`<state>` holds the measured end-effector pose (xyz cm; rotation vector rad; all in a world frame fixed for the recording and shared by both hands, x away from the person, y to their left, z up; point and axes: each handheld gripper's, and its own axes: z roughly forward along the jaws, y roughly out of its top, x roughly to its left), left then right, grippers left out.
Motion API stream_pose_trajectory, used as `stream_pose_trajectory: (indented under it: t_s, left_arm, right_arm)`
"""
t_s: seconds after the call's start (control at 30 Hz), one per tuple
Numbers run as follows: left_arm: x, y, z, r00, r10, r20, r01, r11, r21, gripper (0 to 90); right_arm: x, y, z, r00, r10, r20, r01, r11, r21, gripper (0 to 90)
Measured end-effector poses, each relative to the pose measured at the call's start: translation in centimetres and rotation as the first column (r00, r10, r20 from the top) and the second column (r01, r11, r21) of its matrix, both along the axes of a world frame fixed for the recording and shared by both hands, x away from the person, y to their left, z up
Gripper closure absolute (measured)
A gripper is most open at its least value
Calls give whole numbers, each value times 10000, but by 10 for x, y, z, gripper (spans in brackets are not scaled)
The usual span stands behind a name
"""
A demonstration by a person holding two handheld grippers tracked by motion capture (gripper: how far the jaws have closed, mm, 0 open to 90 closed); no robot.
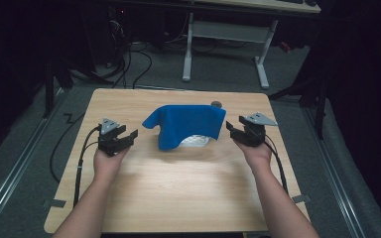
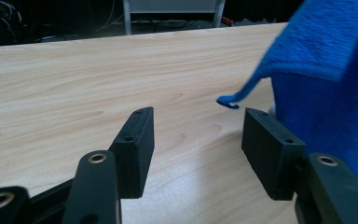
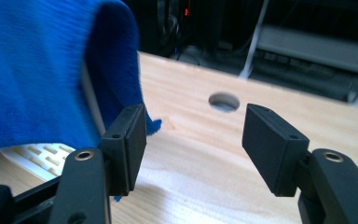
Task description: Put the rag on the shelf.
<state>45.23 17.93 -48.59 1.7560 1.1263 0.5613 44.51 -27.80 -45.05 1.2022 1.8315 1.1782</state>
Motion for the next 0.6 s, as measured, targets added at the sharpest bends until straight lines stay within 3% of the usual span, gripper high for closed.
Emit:
stream_pose_trajectory:
  t_s: [0.23, 0.33, 0.5, 0.53, 0.6]
  left_arm:
    - [-25, 1, 0, 9990, -437, -39, 437, 9990, -16, 415]
    - [-37, 2, -1, 9983, -590, 0, 589, 9982, -112, 411]
    - [-60, 5, -5, 9968, -792, -67, 790, 9967, -200, 407]
    - [-63, 5, -6, 9966, -827, -71, 825, 9964, -176, 406]
    - [-73, 7, -8, 9957, -917, -134, 914, 9955, -241, 403]
  right_arm:
    - [-21, 5, 7, 9984, 495, -260, -503, 9983, -303, 352]
    - [-34, 9, 9, 9972, 723, 195, -716, 9968, -355, 353]
    - [-50, 15, 12, 9940, 1085, -152, -1090, 9930, -460, 324]
    - [-54, 16, 12, 9929, 1184, 123, -1177, 9920, -460, 321]
    - [-61, 18, 11, 9931, 1153, 207, -1145, 9927, -379, 313]
